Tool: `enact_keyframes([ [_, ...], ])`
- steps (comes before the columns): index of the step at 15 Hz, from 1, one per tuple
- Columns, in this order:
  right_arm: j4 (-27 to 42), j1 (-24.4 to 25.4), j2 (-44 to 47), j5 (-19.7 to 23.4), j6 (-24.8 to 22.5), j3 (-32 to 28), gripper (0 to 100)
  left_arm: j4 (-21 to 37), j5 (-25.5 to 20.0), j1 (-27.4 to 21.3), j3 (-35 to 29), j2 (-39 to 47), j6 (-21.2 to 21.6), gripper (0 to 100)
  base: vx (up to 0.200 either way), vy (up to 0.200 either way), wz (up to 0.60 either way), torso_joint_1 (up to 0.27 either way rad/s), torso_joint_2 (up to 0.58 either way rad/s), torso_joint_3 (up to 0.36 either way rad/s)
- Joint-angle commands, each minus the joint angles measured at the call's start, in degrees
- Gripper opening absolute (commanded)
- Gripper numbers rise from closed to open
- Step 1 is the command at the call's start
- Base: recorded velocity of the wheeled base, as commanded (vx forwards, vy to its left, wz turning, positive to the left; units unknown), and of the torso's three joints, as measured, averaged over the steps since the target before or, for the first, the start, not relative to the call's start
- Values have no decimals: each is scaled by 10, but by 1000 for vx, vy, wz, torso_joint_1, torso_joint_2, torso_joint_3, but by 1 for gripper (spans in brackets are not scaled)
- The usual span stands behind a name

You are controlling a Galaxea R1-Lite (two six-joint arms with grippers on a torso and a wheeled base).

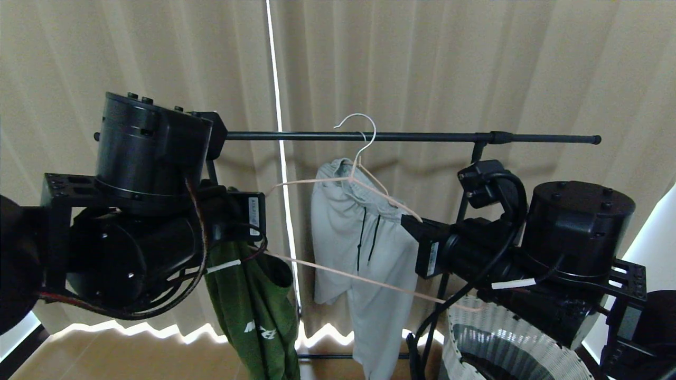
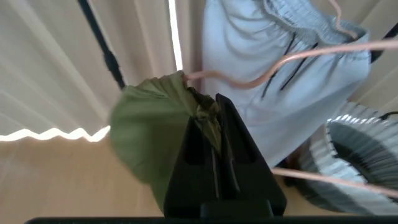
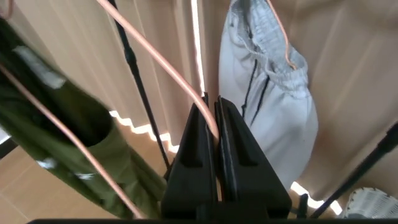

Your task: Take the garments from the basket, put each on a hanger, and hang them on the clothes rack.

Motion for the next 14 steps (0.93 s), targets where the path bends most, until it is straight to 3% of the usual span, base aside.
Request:
enact_keyframes([
  [1, -3, 26, -3, -3, 0, 5, 0, -2, 1, 10, -13, 18, -2, 0, 0, 0, 0, 0, 0, 0],
  [4, -4, 55, 3, -24, 1, 5, 0, -16, 0, 13, -37, 19, -15, 0, 0, 0, 0, 0, 0, 0],
  [9, -6, 58, 7, -20, 5, 6, 0, -47, -10, 4, -42, 4, -15, 0, 0, 0, 0, 0, 0, 0],
  [11, -11, 58, 22, -18, 8, 1, 0, -51, -57, -24, -36, -19, -29, 0, 0, 0, 0, 0, 0, 0],
  [13, -38, 58, 37, -17, 12, 1, 0, -51, -133, -38, -13, -55, -30, 0, 0, 0, 0, 0, 0, 0],
  [14, -38, 58, 37, -17, 12, 1, 0, -51, -133, -38, -13, -55, -30, 0, 0, 0, 0, 0, 0, 0],
])
